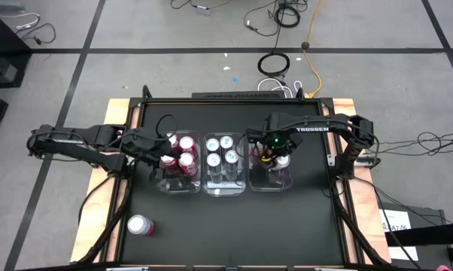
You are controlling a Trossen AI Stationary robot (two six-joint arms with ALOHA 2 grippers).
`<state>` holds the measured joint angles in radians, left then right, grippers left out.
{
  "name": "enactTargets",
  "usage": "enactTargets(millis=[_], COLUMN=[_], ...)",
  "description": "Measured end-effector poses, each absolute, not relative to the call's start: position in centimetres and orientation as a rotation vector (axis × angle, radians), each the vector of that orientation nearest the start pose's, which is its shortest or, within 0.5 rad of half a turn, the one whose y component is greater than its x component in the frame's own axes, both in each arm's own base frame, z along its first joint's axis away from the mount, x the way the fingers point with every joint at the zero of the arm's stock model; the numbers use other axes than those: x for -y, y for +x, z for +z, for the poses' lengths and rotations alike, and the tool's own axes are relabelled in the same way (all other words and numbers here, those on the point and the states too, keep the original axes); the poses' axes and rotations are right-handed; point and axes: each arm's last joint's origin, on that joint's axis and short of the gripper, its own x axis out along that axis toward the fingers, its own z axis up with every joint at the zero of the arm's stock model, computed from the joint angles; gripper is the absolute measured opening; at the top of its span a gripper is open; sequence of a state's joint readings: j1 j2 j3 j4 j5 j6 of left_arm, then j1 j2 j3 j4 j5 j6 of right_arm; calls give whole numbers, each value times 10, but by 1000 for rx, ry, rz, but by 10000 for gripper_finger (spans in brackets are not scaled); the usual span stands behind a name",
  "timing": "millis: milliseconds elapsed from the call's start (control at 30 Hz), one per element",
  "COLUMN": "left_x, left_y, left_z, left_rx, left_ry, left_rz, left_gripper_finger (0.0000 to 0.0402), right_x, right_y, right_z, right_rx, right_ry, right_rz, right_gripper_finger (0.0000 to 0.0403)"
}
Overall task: Sort soda cans
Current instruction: Put the pink-white soda can to the right transparent bin
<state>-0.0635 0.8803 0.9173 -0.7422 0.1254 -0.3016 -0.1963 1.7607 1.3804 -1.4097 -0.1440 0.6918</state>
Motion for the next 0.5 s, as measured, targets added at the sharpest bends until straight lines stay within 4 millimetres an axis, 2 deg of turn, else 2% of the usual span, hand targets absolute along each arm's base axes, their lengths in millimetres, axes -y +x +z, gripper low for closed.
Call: enactTargets(millis=[167, 500], left_x=[14, 14], left_y=[167, 167], left_z=[314, 314], left_rx=[-729, -729], left_ry=[-315, -315], left_rz=[-73, -73], left_gripper_finger=[375, 375], right_x=[55, 55], right_y=[295, 295], right_z=[233, 233], right_rx=[-1684, -1683], right_ry=[793, 810], right_rz=[-659, -686], right_gripper_finger=[350, 351])
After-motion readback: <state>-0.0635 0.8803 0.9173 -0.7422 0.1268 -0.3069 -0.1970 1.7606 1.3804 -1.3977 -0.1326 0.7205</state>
